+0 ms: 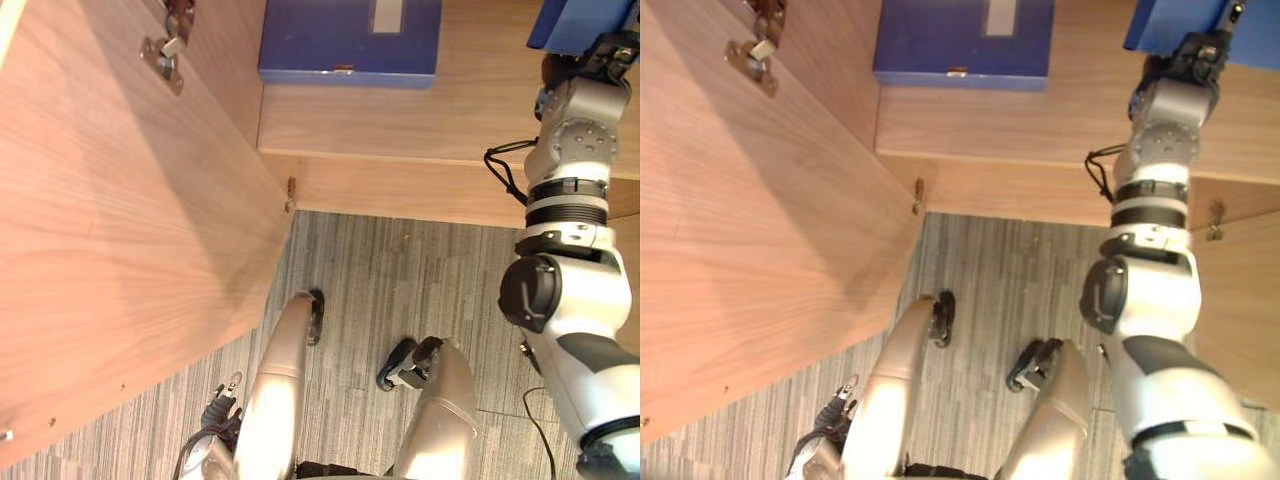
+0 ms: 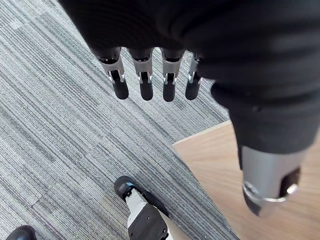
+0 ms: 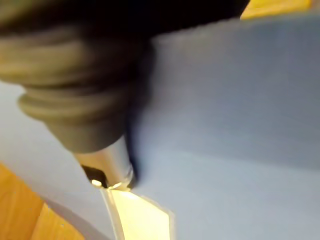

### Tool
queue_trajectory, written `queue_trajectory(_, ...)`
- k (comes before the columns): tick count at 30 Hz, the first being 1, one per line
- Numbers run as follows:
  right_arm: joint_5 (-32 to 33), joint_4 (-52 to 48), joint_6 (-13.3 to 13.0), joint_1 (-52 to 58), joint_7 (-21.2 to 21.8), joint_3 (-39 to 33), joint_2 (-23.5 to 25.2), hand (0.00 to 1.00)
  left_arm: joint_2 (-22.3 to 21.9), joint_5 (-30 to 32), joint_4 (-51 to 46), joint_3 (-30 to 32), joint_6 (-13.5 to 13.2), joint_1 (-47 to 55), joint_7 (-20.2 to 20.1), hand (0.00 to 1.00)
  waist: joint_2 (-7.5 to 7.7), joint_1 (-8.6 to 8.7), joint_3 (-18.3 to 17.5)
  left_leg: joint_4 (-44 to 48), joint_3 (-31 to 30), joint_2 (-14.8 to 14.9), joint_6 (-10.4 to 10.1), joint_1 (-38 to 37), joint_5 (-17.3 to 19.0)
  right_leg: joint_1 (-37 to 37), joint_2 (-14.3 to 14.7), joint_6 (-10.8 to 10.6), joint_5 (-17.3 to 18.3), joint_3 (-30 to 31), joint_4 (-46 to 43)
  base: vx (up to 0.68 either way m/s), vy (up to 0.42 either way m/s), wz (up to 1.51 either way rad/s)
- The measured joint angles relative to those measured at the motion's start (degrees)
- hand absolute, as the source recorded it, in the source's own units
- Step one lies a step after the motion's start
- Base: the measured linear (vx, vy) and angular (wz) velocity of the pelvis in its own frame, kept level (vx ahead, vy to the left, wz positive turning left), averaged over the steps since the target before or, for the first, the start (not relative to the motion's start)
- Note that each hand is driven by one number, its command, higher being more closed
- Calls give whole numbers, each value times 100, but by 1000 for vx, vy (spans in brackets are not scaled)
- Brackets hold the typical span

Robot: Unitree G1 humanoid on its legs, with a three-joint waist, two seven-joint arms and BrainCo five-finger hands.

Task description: Walk over to the cabinet, pick up the folder, carry it to the office cabinet, place the folder inside the office cabinet, then close the office cabinet door

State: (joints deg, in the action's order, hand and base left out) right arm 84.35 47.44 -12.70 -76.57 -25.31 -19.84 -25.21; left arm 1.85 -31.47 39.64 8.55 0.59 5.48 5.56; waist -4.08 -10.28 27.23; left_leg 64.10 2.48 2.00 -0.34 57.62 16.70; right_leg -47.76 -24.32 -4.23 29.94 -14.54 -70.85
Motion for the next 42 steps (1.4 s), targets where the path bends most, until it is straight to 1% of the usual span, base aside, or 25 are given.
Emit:
queue_trajectory(2, 13, 146, 40, -28, -82, 180, -132, 100, 0, 131, -92, -88, 0, 38, 26, 0, -85, -22, -4, 31, -25, -15, -10, 221, -55, -230, -30, 39, 23, -8, -109, -21, -46, 13)
queue_trajectory(4, 21, 254, 66, -35, -166, 207, -218, 100, 0, 179, -101, -172, -4, 42, 32, 0, -156, -25, -9, 112, -47, -54, -19, 394, -84, -399, -90, 76, 61, -4, -244, -10, -30, 12)
queue_trajectory(6, 40, 357, 88, -36, -257, 243, -344, 100, -27, 194, -101, -223, -5, 44, 49, 0, -267, -52, -6, 241, -69, -50, -20, 592, -84, -603, -103, 89, 94, 25, -406, -4, -12, 3)
queue_trajectory(9, 48, 368, 90, -36, -334, 368, -457, 100, -36, 223, -101, -278, -5, 46, 71, 0, -326, -70, -7, 323, -46, 0, -25, 785, -93, -836, -78, 95, 97, 90, -507, -23, -16, -7)
queue_trajectory(14, -3, 366, 73, -92, -353, 454, -758, 100, -27, 276, -138, -290, -12, 46, 104, 0, -337, -80, -12, 344, -52, 26, -42, 1135, -177, -1223, -66, 108, 89, 108, -610, -8, -16, 0)
queue_trajectory(17, -3, 366, 18, -115, -354, 549, -859, 100, -24, 276, -134, -286, -13, 45, 170, 0, -341, -71, -10, 344, -58, 33, -47, 1228, -199, -1319, -59, 113, 87, 107, -631, 16, -31, 1)
queue_trajectory(21, 3, 366, 16, -172, -355, 584, -974, 100, -43, 276, -128, -275, -39, 44, 203, 0, -377, -66, 5, 339, -56, 31, -47, 1236, -199, -1324, -63, 112, 88, 107, -629, 0, 0, 0)
queue_trajectory(22, 2, 366, 16, -172, -355, 587, -979, 0, -44, 276, -125, -272, -40, 45, 215, 0, -378, -63, 5, 337, -56, 30, -47, 1238, -199, -1325, -63, 112, 88, 107, -629, 0, 0, 0)
queue_trajectory(27, 18, 366, 7, -249, -358, 590, -982, 0, -75, 277, -75, -201, -45, 24, 287, 0, -383, -52, 2, 320, -52, 31, -48, 1241, -201, -1333, -61, 112, 87, 106, -616, 9, -13, 0)
queue_trajectory(34, 18, 366, -84, -441, -357, 591, -964, 0, -178, 296, 192, 96, -54, -101, 304, 0, -385, -27, 1, 301, -57, 33, -52, 1241, -204, -1327, -45, 113, 86, 95, -584, 0, 0, 0)
queue_trajectory(38, 7, 363, -119, -542, -341, 580, -924, 0, -254, 355, 424, 369, -59, -278, 315, 0, -385, -15, 1, 219, -68, 32, -80, 1225, -255, -1311, -17, 138, 69, 68, -524, 5, -18, 1)
queue_trajectory(42, 9, 336, -226, -545, -300, 522, -739, 0, -287, 401, 548, 490, -88, -368, 316, 0, -385, 3, 1, 35, -73, 44, -119, 1114, -341, -1247, 21, 176, 16, 40, -391, 12, -39, -1)
